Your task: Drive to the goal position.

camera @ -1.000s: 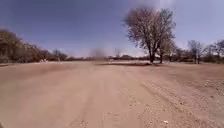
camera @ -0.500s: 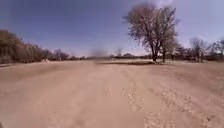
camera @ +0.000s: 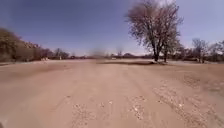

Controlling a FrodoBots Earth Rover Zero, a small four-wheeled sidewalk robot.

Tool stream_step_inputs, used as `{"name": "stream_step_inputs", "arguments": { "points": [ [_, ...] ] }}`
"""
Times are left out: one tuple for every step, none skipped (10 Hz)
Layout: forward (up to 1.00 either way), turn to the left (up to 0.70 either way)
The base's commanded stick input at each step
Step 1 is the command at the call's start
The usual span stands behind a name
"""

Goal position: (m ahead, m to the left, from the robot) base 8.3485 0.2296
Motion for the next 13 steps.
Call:
{"name": "stream_step_inputs", "arguments": {
  "points": [
    [1.0, 0.0],
    [1.0, -0.03],
    [1.0, -0.15],
    [1.0, -0.27],
    [1.0, -0.27],
    [1.0, -0.27],
    [1.0, -0.18],
    [1.0, -0.05],
    [1.0, 0.0],
    [1.0, 0.0],
    [1.0, 0.0],
    [1.0, 0.0],
    [1.0, 0.0]
  ]
}}
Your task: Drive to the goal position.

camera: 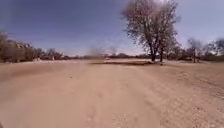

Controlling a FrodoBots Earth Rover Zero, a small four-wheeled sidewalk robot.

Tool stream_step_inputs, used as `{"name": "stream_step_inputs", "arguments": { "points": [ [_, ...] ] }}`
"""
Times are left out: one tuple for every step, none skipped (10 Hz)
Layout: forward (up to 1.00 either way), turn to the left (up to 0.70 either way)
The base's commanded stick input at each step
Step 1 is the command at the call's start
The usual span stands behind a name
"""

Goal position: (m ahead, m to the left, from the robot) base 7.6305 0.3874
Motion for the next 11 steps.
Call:
{"name": "stream_step_inputs", "arguments": {
  "points": [
    [1.0, 0.0],
    [1.0, 0.0],
    [1.0, 0.0],
    [1.0, 0.0],
    [1.0, 0.0],
    [1.0, 0.0],
    [1.0, 0.0],
    [1.0, 0.0],
    [1.0, 0.0],
    [1.0, 0.0],
    [1.0, 0.0]
  ]
}}
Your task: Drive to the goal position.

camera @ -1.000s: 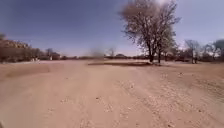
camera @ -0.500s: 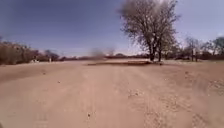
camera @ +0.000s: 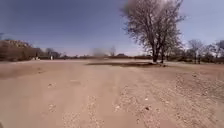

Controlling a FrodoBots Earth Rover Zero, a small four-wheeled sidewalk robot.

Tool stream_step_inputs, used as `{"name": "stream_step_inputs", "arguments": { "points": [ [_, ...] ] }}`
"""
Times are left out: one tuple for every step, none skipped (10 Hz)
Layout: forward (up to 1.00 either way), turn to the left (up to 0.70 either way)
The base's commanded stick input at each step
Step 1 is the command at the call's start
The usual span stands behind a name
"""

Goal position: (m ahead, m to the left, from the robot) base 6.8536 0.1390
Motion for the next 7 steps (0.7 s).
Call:
{"name": "stream_step_inputs", "arguments": {
  "points": [
    [1.0, 0.0],
    [1.0, 0.0],
    [1.0, 0.0],
    [1.0, 0.0],
    [1.0, -0.03],
    [1.0, -0.1],
    [1.0, -0.16]
  ]
}}
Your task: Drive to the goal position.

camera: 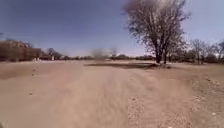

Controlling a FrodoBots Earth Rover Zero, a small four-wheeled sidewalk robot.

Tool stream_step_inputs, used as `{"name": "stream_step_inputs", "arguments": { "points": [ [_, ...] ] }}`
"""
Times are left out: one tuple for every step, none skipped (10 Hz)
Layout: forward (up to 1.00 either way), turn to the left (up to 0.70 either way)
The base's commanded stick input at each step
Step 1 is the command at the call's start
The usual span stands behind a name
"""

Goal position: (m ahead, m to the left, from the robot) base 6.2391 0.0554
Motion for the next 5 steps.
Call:
{"name": "stream_step_inputs", "arguments": {
  "points": [
    [1.0, -0.22],
    [1.0, -0.27],
    [1.0, -0.27],
    [1.0, -0.27],
    [1.0, 0.0]
  ]
}}
